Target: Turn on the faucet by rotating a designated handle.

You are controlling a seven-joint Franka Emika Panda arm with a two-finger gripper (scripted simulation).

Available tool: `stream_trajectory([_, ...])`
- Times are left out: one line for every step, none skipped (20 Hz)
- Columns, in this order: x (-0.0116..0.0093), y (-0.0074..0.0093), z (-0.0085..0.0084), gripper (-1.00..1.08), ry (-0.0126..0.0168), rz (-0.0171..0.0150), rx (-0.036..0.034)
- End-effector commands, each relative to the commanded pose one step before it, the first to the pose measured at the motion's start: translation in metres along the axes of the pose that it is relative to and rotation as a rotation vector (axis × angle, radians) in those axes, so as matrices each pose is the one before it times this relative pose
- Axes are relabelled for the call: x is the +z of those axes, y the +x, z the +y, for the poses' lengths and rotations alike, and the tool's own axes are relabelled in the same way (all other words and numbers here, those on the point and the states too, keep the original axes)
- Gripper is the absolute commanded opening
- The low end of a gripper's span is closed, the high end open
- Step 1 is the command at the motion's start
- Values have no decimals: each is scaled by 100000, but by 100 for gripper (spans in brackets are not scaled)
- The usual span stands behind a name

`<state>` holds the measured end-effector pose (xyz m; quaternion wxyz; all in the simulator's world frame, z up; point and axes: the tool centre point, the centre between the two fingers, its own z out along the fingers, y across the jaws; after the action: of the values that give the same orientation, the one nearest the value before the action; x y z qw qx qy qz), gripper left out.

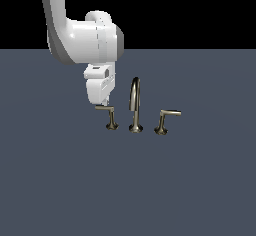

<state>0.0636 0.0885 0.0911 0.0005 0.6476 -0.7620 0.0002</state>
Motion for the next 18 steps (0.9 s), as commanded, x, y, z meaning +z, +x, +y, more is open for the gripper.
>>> stream_trajectory([7, -15, -54, -100, 50, -41, 190])
stream_trajectory([0, 0, 0, -100, 0, 0, 0])
stream_trajectory([-16, 49, 10, -100, 0, 0, 0])
stream_trajectory([1, -185, 337, -100, 0, 0, 0])
stream_trajectory([1, -187, 340, -100, 0, 0, 0])
stream_trajectory([1, -188, 343, -100, 0, 0, 0])
stream_trajectory([1, -190, 346, -100, 0, 0, 0])
stream_trajectory([1, -192, 349, -100, 0, 0, 0])
stream_trajectory([1, -194, 351, -100, 0, 0, 0])
stream_trajectory([1, -196, 354, -100, 0, 0, 0])
stream_trajectory([1, -198, 357, -100, 0, 0, 0])
stream_trajectory([1, -201, 360, -100, 0, 0, 0])
stream_trajectory([-3, -177, 354, -100, -13, -57, 37])
stream_trajectory([0, 0, 0, -100, 0, 0, 0])
stream_trajectory([-7, 657, -901, -100, 845, -95, 896])
stream_trajectory([10, 19, 325, -100, -67, 9, -71])
stream_trajectory([-31, 61, 318, -100, 0, 0, 0])
stream_trajectory([18, 11, 331, -100, -82, 11, -86])
